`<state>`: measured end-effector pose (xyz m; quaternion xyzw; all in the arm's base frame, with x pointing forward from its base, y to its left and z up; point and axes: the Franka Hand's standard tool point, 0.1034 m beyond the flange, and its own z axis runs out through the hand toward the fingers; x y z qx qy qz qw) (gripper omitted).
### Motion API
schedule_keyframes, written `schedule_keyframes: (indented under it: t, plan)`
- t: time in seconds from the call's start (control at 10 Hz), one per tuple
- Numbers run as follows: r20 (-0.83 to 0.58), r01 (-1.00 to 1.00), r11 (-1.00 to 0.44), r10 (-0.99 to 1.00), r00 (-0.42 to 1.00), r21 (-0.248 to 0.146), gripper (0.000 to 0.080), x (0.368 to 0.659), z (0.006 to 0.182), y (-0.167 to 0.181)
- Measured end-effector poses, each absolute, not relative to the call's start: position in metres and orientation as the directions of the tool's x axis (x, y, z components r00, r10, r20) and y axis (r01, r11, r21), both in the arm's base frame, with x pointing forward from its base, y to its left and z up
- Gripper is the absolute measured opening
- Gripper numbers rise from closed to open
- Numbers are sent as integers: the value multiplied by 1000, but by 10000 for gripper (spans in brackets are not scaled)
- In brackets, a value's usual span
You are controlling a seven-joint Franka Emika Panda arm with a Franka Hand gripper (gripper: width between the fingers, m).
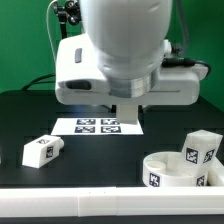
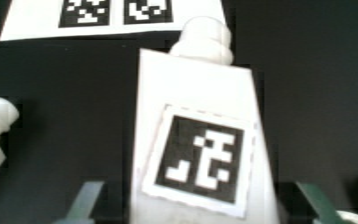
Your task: Assemble stool
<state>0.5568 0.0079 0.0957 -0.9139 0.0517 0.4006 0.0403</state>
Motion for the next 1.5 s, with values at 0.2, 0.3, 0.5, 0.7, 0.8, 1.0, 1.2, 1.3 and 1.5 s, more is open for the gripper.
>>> schedule_keyframes:
  t: [0.2,0.3,0.5,0.7,0.8,1.0,1.2,1.3,1.5]
  plan:
    - [-718,-128,-991,-66,693,-33,327,561,93,7]
    - [-684,-128,-991,-69,726,-36,327,569,92,7]
    - [-549,-107,-992,-55,834,-63,327,590,103,4]
    - [-448,-106,-992,-66,892,-66,327,611,113,3]
    - [-381,-108,-992,-74,922,-67,327,621,117,1]
    - [-222,-108,-992,-91,971,-64,327,631,115,1]
    - [-101,-108,-992,-101,990,-61,327,633,114,0]
    - [8,-102,-993,-103,995,-57,327,637,113,2]
    - [152,-85,-995,-92,984,-51,327,631,117,11]
